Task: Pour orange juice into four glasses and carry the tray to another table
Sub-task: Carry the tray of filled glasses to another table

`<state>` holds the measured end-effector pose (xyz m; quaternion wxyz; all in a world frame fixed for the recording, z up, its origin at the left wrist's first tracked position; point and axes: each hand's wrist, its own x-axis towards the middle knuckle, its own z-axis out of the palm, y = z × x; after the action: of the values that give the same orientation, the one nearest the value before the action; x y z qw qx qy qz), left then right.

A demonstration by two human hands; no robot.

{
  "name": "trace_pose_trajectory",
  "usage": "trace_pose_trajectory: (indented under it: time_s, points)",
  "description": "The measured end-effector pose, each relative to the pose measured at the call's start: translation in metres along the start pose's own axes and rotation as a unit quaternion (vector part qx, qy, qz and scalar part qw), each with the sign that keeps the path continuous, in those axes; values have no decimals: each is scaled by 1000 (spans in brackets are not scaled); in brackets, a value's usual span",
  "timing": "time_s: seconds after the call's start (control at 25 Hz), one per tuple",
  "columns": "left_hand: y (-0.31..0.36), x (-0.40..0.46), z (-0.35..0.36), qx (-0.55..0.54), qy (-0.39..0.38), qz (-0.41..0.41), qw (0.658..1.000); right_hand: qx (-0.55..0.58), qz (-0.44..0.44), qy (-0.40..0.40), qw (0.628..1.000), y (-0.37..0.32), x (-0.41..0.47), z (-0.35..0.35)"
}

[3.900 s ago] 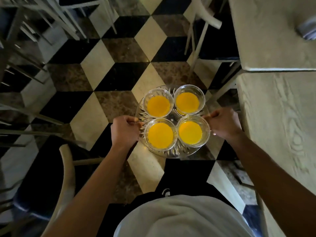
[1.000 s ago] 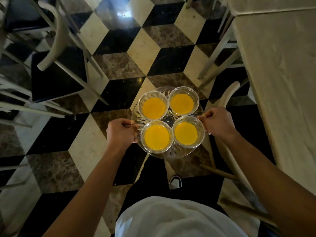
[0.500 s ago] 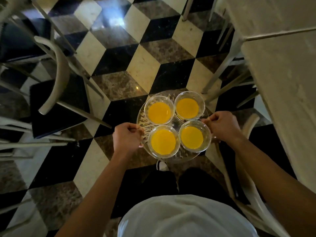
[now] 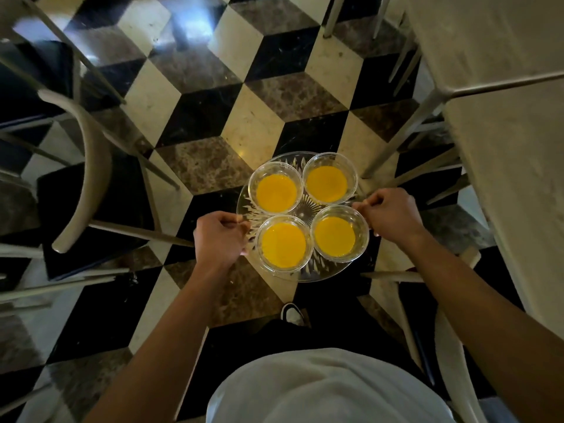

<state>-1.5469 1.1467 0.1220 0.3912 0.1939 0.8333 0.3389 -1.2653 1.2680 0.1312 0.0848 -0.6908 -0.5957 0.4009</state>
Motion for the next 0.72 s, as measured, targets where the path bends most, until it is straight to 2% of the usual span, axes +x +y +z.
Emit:
trace_pose_trajectory:
  time_s: [0.48,0.72]
  points:
    - [120,98,50,13,28,-7,999,5,-6,3,1000,-59,149,-44]
    - [179,149,79,13,16,-8,1000,3,-2,0,1000,-86,210,-76]
